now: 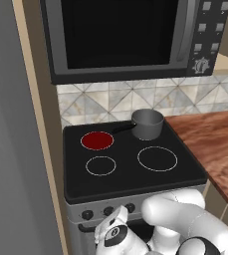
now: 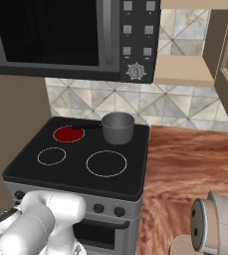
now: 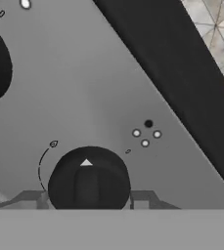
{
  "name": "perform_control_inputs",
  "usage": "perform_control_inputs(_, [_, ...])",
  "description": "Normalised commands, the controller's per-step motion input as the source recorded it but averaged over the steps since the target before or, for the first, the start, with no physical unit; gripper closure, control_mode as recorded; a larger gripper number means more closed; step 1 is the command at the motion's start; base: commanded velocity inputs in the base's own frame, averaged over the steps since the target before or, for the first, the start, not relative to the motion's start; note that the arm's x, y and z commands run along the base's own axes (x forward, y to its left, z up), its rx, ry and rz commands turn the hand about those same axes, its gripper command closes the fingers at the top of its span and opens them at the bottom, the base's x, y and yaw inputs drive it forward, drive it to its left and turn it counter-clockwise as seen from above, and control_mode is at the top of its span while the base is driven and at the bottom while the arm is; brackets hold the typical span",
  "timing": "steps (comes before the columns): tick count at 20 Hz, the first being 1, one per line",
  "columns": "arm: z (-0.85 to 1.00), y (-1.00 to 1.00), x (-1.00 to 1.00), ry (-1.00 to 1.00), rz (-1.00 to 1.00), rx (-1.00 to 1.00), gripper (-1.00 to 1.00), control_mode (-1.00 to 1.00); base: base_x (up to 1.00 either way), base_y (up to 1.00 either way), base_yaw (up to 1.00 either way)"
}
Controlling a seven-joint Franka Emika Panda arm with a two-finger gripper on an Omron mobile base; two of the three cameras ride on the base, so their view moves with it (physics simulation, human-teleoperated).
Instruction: Turn off the rear left burner of the stove.
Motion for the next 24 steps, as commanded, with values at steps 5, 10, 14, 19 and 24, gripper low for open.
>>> perform_control_inputs(5, [0.49,0.0,0.33,-0.25,-0.12,0.26,1.0,-1.0,0.0,0.0,0.0])
perform_control_inputs(10, [0.64,0.0,0.43,-0.18,-0.12,0.26,1.0,-1.0,0.0,0.0,0.0])
perform_control_inputs(14, [0.6,0.0,0.41,-0.12,-0.12,0.29,1.0,-1.0,0.0,0.0,0.0])
perform_control_inputs(19, [0.55,0.0,0.37,-0.01,-0.12,0.38,1.0,-1.0,0.0,0.0,0.0])
perform_control_inputs(24, [0.41,-0.01,0.31,0.0,-0.15,0.48,1.0,-1.0,0.0,0.0,0.0])
